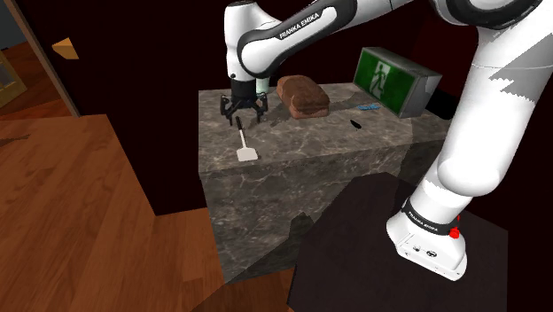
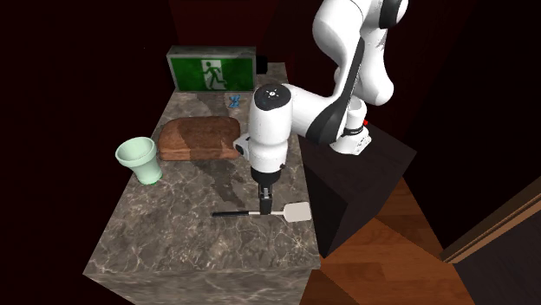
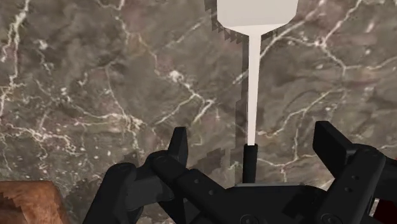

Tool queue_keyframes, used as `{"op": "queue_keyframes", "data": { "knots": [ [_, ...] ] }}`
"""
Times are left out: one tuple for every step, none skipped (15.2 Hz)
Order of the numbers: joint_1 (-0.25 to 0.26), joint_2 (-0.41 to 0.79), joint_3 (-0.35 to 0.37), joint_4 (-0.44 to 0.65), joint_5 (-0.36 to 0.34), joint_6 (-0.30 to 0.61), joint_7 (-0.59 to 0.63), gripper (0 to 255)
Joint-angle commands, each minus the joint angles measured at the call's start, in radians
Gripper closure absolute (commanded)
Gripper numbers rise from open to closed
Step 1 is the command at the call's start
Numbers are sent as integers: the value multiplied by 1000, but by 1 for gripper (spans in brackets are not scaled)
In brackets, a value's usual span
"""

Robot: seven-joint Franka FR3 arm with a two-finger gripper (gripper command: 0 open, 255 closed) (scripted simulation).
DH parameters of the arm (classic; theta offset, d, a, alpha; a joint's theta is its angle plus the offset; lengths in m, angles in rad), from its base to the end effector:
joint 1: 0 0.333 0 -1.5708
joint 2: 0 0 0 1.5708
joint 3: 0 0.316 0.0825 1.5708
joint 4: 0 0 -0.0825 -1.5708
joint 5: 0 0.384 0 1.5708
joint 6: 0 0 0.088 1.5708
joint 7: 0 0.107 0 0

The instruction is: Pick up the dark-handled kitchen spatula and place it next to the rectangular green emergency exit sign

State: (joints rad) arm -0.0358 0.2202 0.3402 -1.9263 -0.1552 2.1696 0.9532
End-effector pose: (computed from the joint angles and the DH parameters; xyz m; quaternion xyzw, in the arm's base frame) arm 0.5830 0.1680 0.3858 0.9587 -0.2822 0.0322 0.0118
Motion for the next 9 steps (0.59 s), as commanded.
{"op": "queue_keyframes", "data": {
  "knots": [
    [10,47,-5,44,-13,1,37,0],
    [11,54,-6,39,-17,13,39,0],
    [12,61,-8,34,-20,24,41,0],
    [12,68,-9,30,-24,35,44,0],
    [13,75,-11,25,-27,46,46,0],
    [14,82,-12,21,-31,57,48,0],
    [15,90,-14,17,-35,68,51,0],
    [16,102,-16,12,-41,85,55,0],
    [16,102,-16,11,-41,85,55,0]
  ]
}}
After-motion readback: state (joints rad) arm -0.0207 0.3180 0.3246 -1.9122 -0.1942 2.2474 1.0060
